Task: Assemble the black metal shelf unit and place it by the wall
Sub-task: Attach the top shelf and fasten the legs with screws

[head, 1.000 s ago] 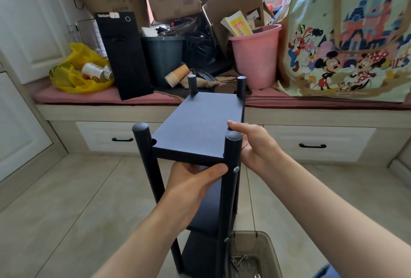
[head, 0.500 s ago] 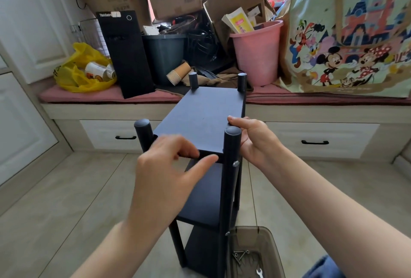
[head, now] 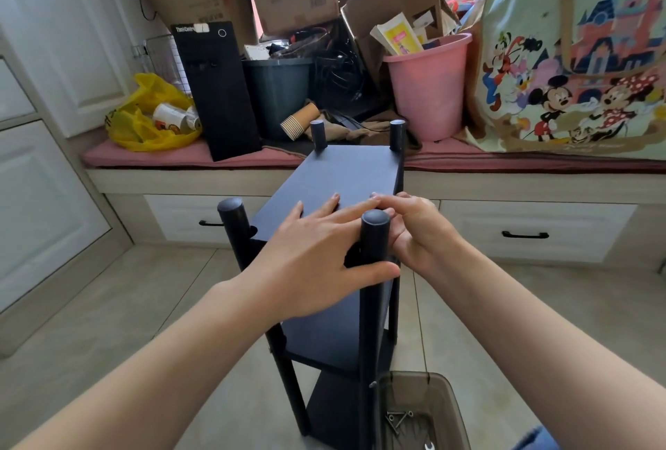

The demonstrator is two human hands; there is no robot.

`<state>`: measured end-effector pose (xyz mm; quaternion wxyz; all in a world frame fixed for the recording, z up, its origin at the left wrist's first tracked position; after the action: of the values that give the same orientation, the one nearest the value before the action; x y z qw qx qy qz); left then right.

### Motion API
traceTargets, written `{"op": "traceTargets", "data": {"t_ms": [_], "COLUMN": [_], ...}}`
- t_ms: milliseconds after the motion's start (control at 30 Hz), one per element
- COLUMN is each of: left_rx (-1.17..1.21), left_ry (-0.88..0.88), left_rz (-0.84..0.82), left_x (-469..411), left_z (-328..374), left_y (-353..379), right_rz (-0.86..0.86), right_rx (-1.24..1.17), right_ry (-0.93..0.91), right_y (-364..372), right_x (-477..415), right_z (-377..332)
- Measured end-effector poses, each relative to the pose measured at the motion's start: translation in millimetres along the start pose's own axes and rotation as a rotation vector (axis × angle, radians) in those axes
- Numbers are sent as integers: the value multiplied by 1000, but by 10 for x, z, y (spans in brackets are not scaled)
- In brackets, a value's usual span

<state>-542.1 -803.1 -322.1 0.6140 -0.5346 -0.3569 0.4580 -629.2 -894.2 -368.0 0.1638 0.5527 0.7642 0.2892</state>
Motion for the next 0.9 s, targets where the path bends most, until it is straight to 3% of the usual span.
{"op": "traceTargets", "data": {"t_ms": [433,567,900], "left_rx": [242,352,718], "left_ry": [-44,-74,-229], "left_rz": [108,194,408], "left_x": [188,274,839], "left_z": [-508,-969,-2291], "left_y": [-202,-279,-399], "right_rz": [-78,-169,-209], "right_rx": [-21,-18,192], "right_ry": [61,122,273], "right_y": [525,905,2015], "right_x": [-208,-378,-999], "right_z": [190,370,1293]}}
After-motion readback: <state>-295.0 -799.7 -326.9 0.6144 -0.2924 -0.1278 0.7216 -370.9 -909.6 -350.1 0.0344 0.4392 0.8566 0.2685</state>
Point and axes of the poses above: each hand's wrist, its own x-axis away from the middle knuckle, its own y-axis out of the palm, z = x × y, the point moved 8 cm from there along -x, towards the middle knuckle, and after that the axes turned 2 degrees about -z, right-handed, at the moved point
